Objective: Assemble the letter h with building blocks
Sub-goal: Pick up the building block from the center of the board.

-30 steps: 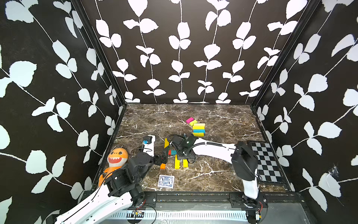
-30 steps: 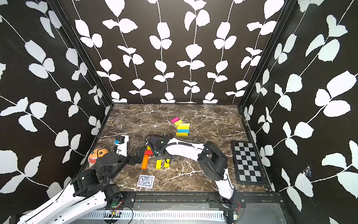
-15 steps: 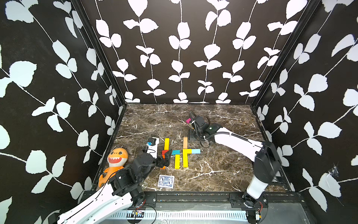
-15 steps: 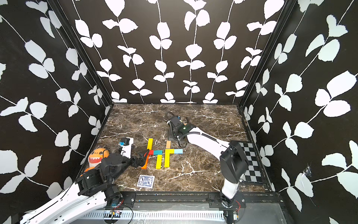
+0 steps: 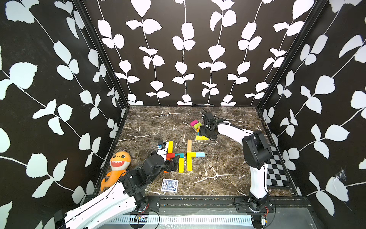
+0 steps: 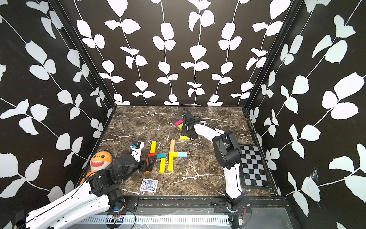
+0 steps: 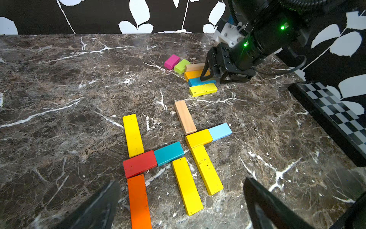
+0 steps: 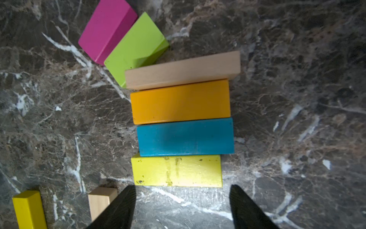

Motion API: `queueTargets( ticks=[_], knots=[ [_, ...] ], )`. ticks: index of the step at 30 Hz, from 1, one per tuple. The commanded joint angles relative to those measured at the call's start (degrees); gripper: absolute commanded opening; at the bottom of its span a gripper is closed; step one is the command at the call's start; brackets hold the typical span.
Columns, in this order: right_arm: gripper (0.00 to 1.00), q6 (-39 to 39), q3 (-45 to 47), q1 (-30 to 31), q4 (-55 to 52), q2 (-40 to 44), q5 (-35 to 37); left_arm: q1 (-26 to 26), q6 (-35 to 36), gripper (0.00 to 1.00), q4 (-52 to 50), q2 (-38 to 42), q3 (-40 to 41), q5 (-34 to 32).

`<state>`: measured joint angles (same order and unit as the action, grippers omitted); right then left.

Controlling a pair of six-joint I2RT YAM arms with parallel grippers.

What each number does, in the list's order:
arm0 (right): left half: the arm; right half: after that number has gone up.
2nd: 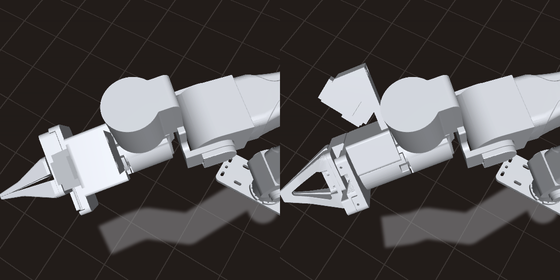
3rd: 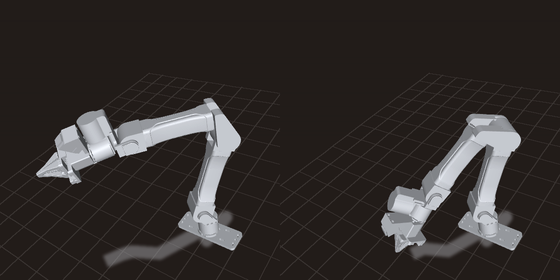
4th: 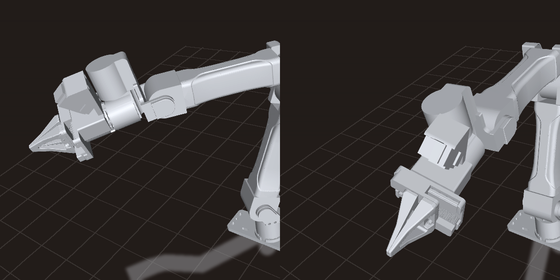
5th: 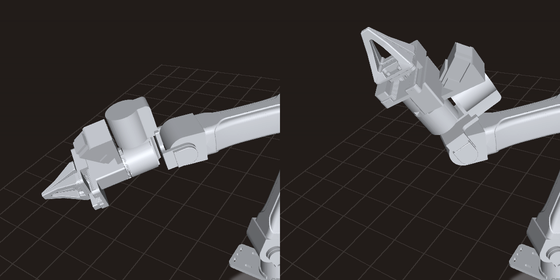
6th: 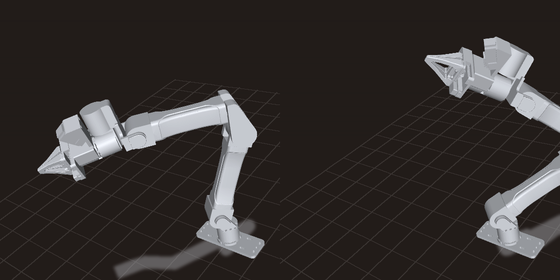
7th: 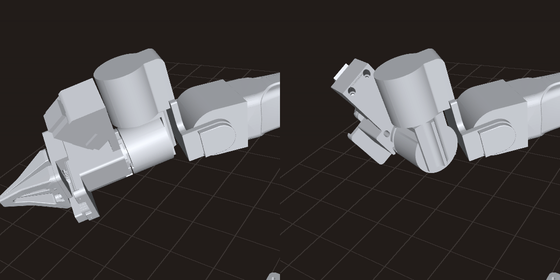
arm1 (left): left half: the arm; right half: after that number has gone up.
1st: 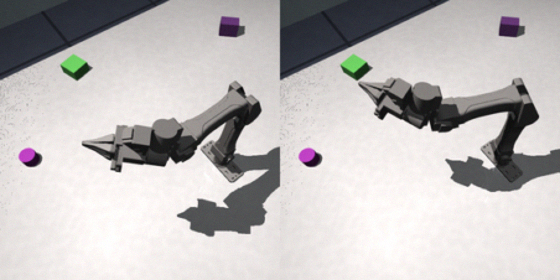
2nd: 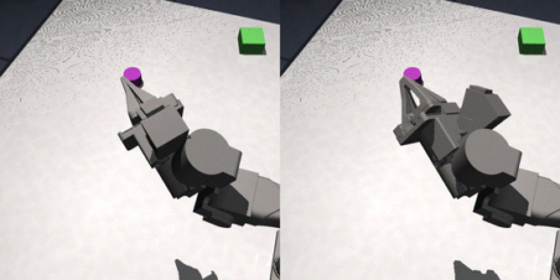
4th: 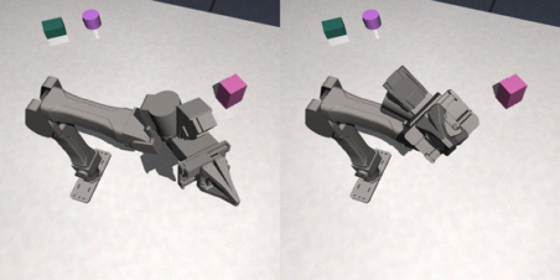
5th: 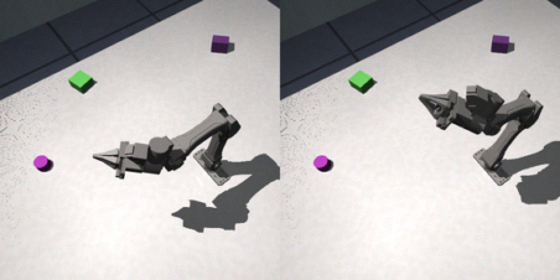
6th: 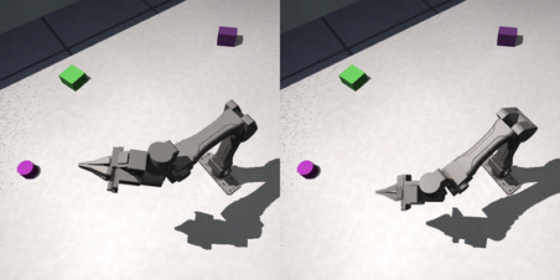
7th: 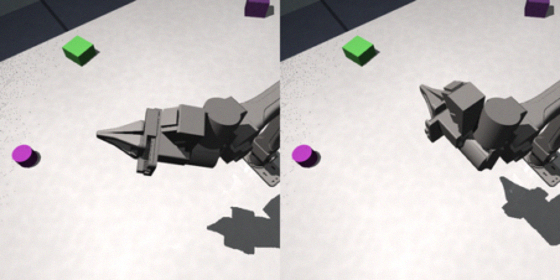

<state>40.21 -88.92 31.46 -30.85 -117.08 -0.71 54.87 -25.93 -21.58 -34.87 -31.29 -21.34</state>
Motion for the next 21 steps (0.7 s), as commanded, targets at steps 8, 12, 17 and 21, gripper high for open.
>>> queueTargets(
  ticks=[8,12,17,21],
  knots=[
    [0.83,-1.62,4.19,0.15,5.69,0.70,-0.71,0.15,1.26,0.99,4.01,-3.55,0.01,1.73],
    [0.85,-1.38,3.95,-1.81,7.68,-0.93,-4.09,0.15,1.50,0.99,3.83,-3.77,-0.11,1.92],
    [0.86,-3.04,0.90,-3.68,7.78,-4.03,-7.98,0.15,1.89,0.99,3.53,-3.96,-0.35,2.01],
    [0.86,-3.24,-1.44,-4.28,6.79,-6.75,-9.39,0.15,2.12,0.99,3.30,-4.83,-1.04,1.67]
  ],
)
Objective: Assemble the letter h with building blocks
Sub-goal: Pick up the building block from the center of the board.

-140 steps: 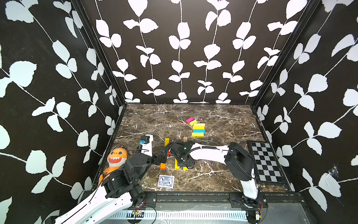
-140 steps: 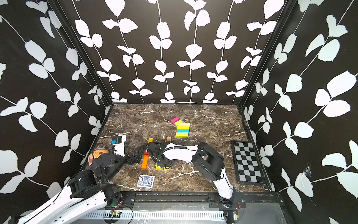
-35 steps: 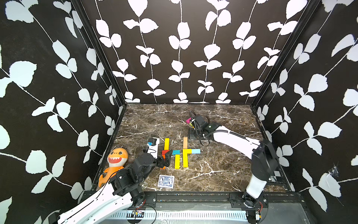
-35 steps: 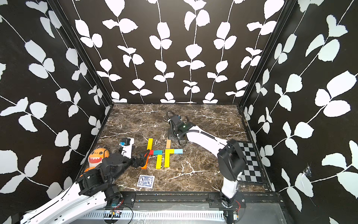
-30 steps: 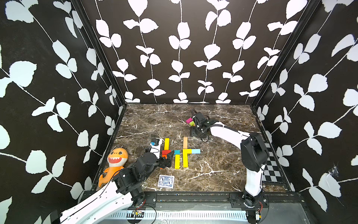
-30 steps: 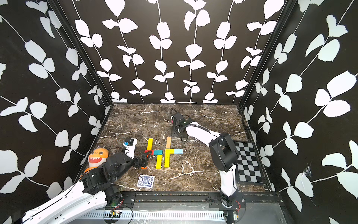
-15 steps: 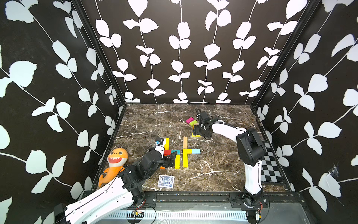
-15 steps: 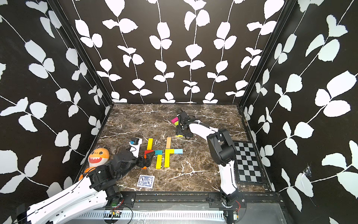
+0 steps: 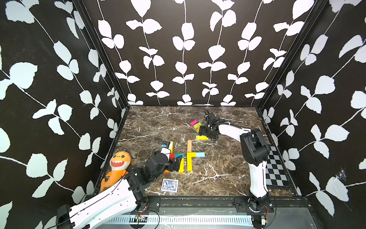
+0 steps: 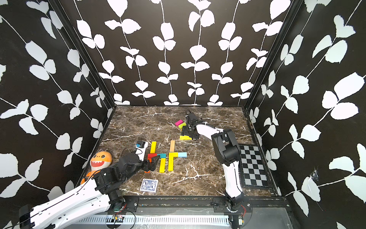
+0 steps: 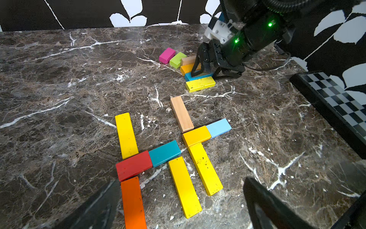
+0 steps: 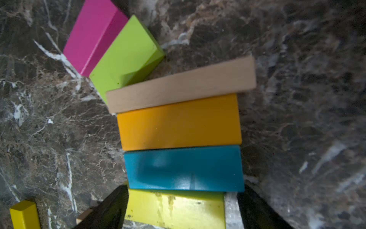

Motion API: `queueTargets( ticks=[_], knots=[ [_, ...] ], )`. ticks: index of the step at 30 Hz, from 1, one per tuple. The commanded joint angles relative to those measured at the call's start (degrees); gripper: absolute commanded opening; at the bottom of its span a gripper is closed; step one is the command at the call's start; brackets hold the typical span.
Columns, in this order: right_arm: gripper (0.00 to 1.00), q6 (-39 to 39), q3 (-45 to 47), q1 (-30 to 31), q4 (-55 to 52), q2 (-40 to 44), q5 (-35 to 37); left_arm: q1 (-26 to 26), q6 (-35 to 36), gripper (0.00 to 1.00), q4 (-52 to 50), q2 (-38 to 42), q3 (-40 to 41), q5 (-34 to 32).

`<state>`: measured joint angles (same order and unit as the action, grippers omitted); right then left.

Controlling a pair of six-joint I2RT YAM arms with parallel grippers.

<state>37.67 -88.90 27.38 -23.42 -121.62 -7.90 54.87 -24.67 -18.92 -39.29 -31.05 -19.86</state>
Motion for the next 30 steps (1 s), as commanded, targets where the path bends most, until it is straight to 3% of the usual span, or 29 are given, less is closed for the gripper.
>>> queueTargets(
  ticks=[1,9,18,24,30],
  knots=[
    [0.86,-0.89,-1.87,-0.28,-0.25,-2.73,-2.68,0.15,0.92,0.99,0.61,-0.58,-1.38,0.07],
    [0.86,-4.59,-7.37,-0.07,-1.63,-6.20,-7.52,0.15,1.43,0.99,0.54,-2.04,-2.44,0.25],
    [0.81,-6.29,1.49,2.01,-3.03,-1.72,-8.47,0.15,2.16,0.99,1.13,-2.84,-2.35,-0.26],
    [0.74,-6.99,7.20,4.82,-4.25,2.48,-2.81,0.05,2.78,0.99,1.86,-3.65,-2.33,0.03],
    [0.66,-9.75,5.49,7.79,-8.65,2.56,4.68,0.06,2.76,0.99,1.84,-3.81,-2.11,0.22]
  ],
)
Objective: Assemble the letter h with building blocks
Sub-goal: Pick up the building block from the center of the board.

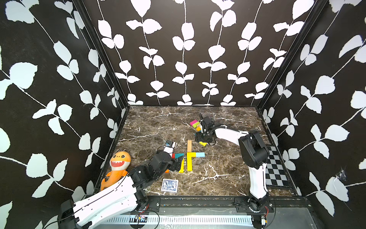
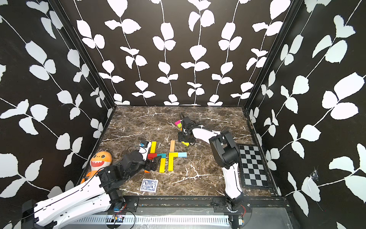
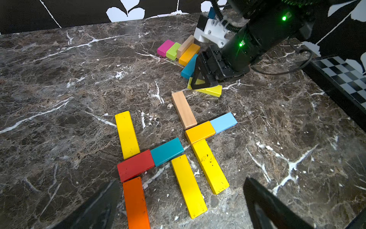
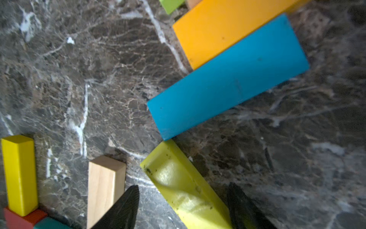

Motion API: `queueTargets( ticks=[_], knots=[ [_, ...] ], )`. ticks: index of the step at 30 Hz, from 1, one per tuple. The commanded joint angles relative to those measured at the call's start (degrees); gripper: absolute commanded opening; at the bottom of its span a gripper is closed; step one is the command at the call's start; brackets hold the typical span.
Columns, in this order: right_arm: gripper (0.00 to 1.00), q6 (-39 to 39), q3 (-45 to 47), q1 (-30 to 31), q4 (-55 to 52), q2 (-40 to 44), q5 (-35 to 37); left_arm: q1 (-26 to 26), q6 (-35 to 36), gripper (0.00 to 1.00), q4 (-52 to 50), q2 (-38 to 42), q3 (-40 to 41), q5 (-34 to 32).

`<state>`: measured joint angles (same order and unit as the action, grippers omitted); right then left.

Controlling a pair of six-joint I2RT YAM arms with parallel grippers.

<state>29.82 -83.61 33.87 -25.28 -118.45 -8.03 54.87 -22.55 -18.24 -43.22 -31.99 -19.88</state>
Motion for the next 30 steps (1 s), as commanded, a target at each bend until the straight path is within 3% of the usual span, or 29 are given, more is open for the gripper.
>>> queueTargets(
  ticks=[1,9,16,21,30],
  knots=[
    [0.65,-2.78,-0.83,1.91,-8.28,-0.95,6.34,0.05,0.66,0.99,1.25,0.22,-1.06,0.27],
    [0.51,-4.82,-5.51,3.13,-13.48,-4.92,11.22,0.06,0.75,0.99,0.79,0.52,-1.07,-0.14],
    [0.34,-1.50,-5.62,2.27,-14.60,-5.23,14.38,0.06,0.76,0.99,0.89,0.36,-1.02,-0.07],
    [0.34,-0.24,-6.43,2.21,-13.18,-6.02,12.28,0.05,0.66,0.99,0.87,0.33,-0.91,0.13],
    [0.24,0.32,-8.12,1.78,-13.37,-5.25,14.74,0.02,0.44,0.99,0.81,1.05,-0.34,0.28]
  ],
)
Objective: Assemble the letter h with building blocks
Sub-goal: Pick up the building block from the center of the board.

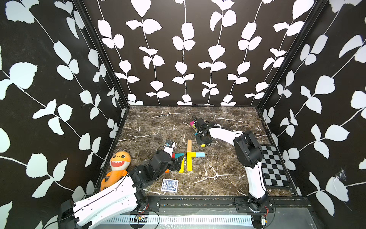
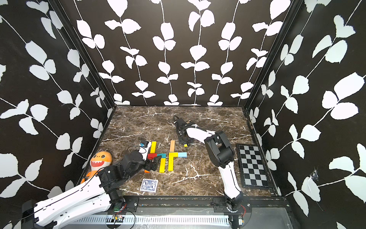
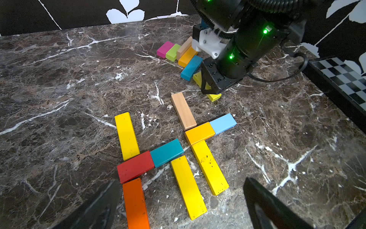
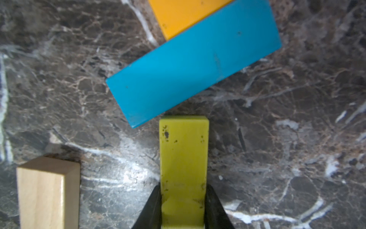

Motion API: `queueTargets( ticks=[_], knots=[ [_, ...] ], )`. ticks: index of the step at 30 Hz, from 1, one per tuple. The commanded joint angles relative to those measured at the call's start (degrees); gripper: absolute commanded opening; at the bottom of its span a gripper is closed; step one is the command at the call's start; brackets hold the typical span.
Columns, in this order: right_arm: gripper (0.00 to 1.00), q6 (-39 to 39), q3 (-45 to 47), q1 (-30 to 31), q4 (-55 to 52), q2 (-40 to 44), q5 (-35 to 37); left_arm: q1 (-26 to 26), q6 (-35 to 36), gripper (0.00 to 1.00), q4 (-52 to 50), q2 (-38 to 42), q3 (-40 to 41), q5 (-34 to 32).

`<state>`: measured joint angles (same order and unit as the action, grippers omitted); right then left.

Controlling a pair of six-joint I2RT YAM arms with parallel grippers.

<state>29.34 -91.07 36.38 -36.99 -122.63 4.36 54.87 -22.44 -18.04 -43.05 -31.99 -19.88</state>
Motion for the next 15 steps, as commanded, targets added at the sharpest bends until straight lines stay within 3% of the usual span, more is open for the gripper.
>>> queueTargets(
  ticks=[1,15],
  knots=[
    [0.23,0.81,-0.90,-0.70,-1.62,-0.68,2.59,-0.02,0.29,0.99,0.64,0.98,-0.31,0.19],
    [0.21,3.48,3.51,0.15,-3.20,10.10,2.14,0.01,0.72,0.99,1.15,2.94,-0.18,0.36]
  ],
)
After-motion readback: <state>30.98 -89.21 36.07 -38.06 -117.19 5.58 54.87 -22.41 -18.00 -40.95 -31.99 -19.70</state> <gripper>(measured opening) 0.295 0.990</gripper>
